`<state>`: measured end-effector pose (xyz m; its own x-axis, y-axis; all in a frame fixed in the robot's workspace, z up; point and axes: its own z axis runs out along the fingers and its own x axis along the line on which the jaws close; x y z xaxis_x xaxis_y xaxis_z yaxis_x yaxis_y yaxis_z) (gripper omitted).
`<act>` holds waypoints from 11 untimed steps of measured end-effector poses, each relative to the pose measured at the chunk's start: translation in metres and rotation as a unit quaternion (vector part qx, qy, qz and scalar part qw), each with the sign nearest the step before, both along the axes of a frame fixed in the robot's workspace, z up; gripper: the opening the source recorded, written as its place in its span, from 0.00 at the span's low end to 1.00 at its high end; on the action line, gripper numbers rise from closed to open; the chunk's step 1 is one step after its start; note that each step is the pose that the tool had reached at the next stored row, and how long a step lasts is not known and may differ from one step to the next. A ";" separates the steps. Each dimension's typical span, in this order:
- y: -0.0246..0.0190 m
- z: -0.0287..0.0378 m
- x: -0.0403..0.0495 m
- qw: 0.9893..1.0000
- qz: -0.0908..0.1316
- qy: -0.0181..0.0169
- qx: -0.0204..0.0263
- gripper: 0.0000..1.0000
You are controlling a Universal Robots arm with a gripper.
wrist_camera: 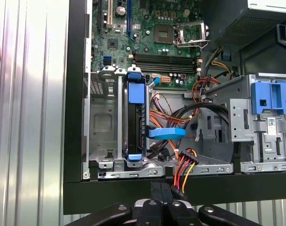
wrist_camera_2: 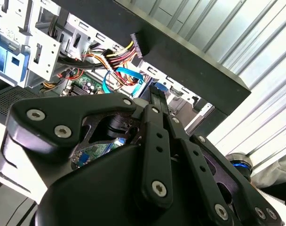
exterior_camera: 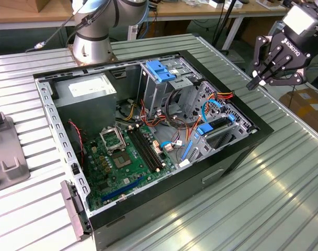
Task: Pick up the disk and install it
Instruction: 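Insert the first disk wire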
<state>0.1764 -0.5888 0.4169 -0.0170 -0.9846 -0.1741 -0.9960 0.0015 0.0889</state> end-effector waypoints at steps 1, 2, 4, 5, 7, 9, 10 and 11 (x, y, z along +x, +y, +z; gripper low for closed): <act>0.0000 0.0000 0.0004 1.000 0.000 0.000 0.000 0.24; 0.0000 0.0000 0.0007 1.000 0.000 0.000 0.000 0.29; 0.0000 0.0000 0.0012 1.000 0.000 0.000 0.000 0.36; 0.0000 0.0000 0.0015 1.000 0.000 0.000 0.000 0.36; 0.0000 0.0000 0.0023 1.000 0.000 0.000 0.000 0.42; 0.0001 -0.0007 0.0022 1.000 0.000 0.000 -0.002 0.42; 0.0003 -0.0017 0.0023 1.000 0.000 0.000 -0.007 0.42; 0.0008 -0.0025 0.0023 1.000 0.000 0.000 -0.013 0.42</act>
